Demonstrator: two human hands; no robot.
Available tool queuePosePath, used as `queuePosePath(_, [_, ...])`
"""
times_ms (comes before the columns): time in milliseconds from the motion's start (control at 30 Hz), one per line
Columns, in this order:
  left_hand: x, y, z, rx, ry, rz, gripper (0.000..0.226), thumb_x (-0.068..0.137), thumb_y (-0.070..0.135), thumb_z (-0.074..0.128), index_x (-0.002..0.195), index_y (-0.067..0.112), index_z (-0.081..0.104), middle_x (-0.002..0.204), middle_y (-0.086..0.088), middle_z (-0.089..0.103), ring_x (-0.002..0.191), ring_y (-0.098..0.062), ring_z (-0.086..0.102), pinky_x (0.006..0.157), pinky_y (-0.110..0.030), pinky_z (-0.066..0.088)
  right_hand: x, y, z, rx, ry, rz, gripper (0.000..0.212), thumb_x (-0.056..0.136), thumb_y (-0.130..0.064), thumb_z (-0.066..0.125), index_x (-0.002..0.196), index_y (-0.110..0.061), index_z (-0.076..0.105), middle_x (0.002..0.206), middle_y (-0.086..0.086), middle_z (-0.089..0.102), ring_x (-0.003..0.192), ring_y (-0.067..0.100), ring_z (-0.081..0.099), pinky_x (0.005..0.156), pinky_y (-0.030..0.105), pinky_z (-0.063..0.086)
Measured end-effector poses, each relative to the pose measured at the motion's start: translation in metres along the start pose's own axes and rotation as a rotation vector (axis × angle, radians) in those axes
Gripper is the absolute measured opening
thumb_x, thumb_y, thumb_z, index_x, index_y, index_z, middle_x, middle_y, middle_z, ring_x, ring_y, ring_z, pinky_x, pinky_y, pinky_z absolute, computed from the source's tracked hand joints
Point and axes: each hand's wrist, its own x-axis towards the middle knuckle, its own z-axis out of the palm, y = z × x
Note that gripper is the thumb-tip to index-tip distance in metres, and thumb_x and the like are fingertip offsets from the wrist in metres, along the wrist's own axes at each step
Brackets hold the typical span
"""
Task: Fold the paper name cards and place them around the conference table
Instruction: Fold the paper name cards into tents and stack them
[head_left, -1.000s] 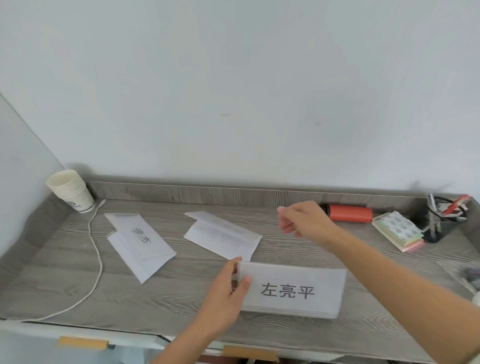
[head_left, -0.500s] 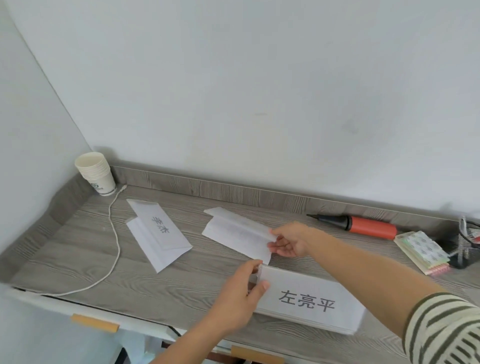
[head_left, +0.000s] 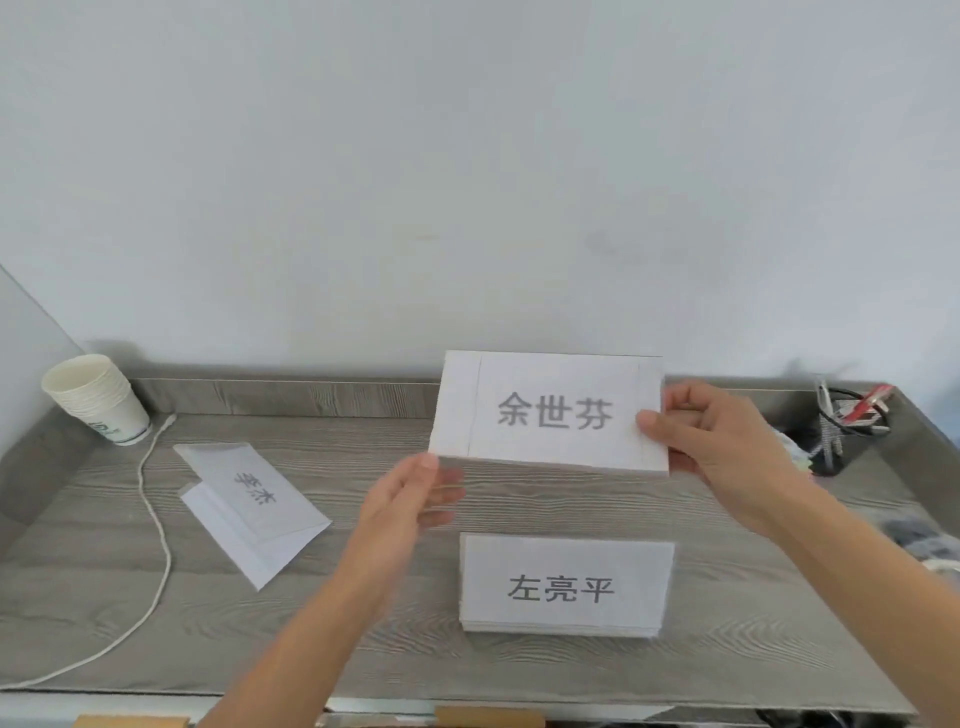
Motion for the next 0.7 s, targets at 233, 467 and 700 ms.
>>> queuePosePath(233, [-0.021, 0.016, 0.03, 0.194, -0.094, 0.229, 0.017, 0.093, 0.008, 0.055, 0.097, 0.015, 0.071, 0.083, 0.0, 0.078, 0.075, -0.011, 0.072, 0.064, -0.022, 0.056, -0.052, 0.044, -0.023, -0.203, 0.179, -0.07, 0.035, 0.069, -0.019, 0.078, 0.1, -0.018, 0.062, 0.075, 0.008, 0.076, 0.072, 0.023, 0.074, 0.068, 0.034, 0.059])
queuePosePath(467, [-0.023, -0.023, 0.006, 0.908, -0.057, 0.453, 0.036, 0.09, 0.048, 0.048, 0.073, 0.016, 0.054, 0.058, -0.001, 0.06, 0.055, -0.022, 0.054, 0.055, -0.04, 0.047, -0.08, 0.095, -0.016, -0.511, 0.303, -0.113, 0.029, 0.083, -0.013, 0.072, 0.098, -0.035, 0.06, 0.088, -0.011, 0.069, 0.081, 0.002, 0.064, 0.066, 0.011, 0.052])
queuePosePath(700, [-0.017, -0.036, 0.009, 1.364, -0.034, 0.562, 0.031, 0.093, 0.042, 0.048, 0.074, 0.023, 0.034, 0.05, 0.01, 0.03, 0.047, -0.017, 0.037, 0.041, -0.026, 0.02, -0.084, 0.107, -0.022, -0.889, 0.338, -0.142, 0.03, 0.082, -0.025, 0.073, 0.11, -0.024, 0.063, 0.103, -0.013, 0.06, 0.094, 0.011, 0.061, 0.073, 0.028, 0.053])
